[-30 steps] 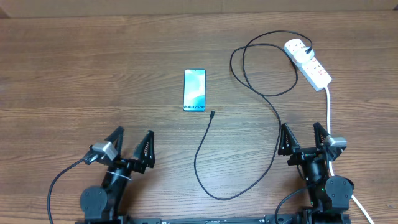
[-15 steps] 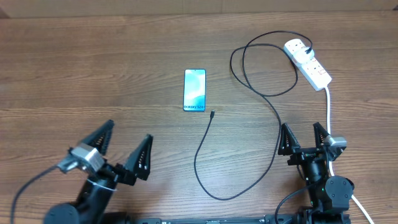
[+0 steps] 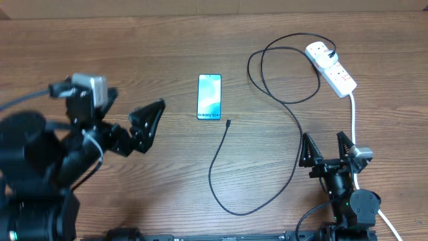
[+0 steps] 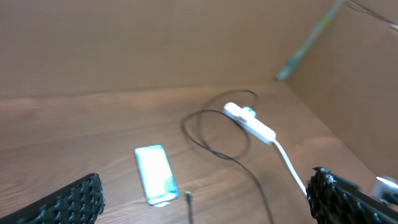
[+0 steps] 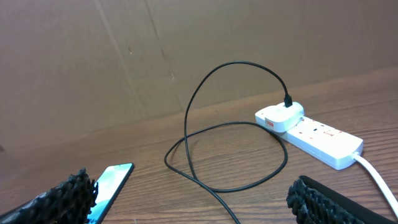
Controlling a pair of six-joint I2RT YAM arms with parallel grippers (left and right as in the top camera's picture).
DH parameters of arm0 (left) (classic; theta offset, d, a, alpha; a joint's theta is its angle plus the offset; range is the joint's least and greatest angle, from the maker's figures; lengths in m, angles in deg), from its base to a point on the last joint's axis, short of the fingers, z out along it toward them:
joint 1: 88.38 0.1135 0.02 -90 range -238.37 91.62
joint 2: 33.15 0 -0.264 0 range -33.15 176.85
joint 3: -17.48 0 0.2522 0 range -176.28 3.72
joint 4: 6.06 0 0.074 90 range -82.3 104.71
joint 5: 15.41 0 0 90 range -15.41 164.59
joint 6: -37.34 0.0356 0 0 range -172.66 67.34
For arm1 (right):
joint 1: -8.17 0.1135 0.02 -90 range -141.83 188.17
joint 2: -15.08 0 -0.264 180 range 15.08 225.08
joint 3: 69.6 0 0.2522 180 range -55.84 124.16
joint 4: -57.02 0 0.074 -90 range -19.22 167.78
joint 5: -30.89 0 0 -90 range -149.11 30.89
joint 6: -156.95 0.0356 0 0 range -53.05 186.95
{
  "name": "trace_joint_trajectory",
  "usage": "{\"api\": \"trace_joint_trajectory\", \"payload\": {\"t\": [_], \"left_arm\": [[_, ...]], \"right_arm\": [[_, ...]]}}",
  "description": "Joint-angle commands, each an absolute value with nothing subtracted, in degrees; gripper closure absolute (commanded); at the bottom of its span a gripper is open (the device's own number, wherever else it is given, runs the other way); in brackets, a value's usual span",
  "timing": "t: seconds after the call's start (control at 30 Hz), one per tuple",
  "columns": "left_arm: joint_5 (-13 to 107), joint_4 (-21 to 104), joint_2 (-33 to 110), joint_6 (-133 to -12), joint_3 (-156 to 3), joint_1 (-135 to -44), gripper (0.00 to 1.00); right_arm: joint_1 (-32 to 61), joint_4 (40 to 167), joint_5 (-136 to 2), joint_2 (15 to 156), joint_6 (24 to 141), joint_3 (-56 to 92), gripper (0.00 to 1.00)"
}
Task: Plug charger to phone and switch on socket
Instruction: 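Move the left gripper forward over the blue-screen phone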
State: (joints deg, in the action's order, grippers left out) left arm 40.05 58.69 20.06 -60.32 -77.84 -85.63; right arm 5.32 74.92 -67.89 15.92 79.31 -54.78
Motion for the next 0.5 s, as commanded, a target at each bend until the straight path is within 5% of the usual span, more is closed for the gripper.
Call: {"api": "trace_joint_trajectory", "payload": {"t": [0.0, 0.33, 0.47], "left_arm": [[34.94, 61.72, 23.61, -57.78, -82.74, -86.11, 0.00], [68.33, 84.94, 41.00, -59.55, -101.40, -104.65, 0.00], [68.24, 83.65, 45.86, -59.53, -103.39, -109.87, 0.00]], "right_arm": [[5.69, 74.70, -68.19, 15.24, 79.04, -55.39, 0.00], [5.69, 74.70, -68.19, 15.24, 79.04, -55.39, 0.00], [5.69, 74.70, -68.19, 15.24, 79.04, -55.39, 0.00]]}}
